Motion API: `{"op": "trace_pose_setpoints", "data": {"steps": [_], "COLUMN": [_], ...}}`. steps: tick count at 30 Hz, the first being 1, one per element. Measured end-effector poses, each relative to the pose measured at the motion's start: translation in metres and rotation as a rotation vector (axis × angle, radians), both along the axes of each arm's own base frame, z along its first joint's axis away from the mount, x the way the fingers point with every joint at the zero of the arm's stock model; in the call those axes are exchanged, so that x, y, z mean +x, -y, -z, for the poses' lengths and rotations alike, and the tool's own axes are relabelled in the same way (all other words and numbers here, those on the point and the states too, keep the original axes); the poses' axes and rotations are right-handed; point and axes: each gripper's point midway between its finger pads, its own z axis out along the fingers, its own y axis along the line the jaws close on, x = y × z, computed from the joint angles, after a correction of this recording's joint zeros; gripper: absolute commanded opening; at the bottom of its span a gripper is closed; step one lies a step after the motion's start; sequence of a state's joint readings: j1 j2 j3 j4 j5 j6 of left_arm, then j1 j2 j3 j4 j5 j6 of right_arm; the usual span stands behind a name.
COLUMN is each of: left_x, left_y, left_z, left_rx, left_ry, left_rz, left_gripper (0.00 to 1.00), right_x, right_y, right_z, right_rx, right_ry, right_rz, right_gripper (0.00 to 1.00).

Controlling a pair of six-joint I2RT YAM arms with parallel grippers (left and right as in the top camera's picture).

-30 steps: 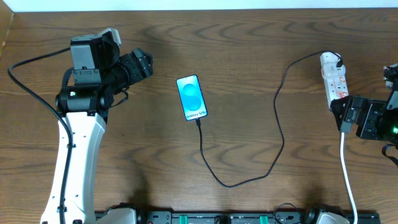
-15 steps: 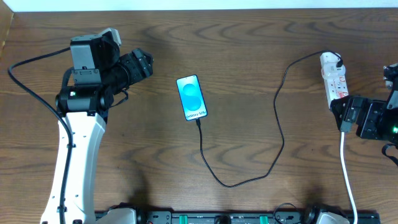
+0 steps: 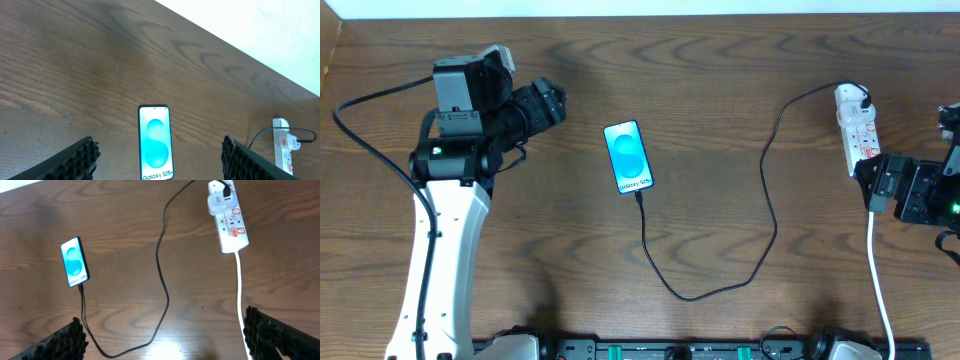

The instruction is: Plug charger to phone and switch on socket

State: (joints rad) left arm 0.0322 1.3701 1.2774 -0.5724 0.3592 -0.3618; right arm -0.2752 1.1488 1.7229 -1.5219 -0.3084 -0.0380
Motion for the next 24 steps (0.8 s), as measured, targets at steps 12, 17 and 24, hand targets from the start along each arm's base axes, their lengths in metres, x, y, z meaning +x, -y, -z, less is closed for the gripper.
{"op": "trace_pose_setpoints", "data": {"steps": [12, 17, 24], "left_x": [0.0, 0.0, 0.0], "left_y": [0.0, 0.0, -0.001], "left_z": [0.0, 0.0, 0.0], "left_rx": [0.0, 0.001, 0.003], "left_ry": [0.0, 0.0, 0.0], "left_rz": [0.0, -0.001, -0.003], "left_gripper": [0.8, 0.8, 0.8], "right_x": [0.029, 0.038, 0.025], "right_y": [0.006, -0.012, -0.026], "right_z": [-0.015, -0.03, 0.009], "right_rx": [-0.117, -0.262, -0.418], "right_ry": [0.197, 0.514, 0.794], "right_rz": [-0.026, -0.149, -0.239], "right_gripper": [0.99, 0.99, 0.99]}}
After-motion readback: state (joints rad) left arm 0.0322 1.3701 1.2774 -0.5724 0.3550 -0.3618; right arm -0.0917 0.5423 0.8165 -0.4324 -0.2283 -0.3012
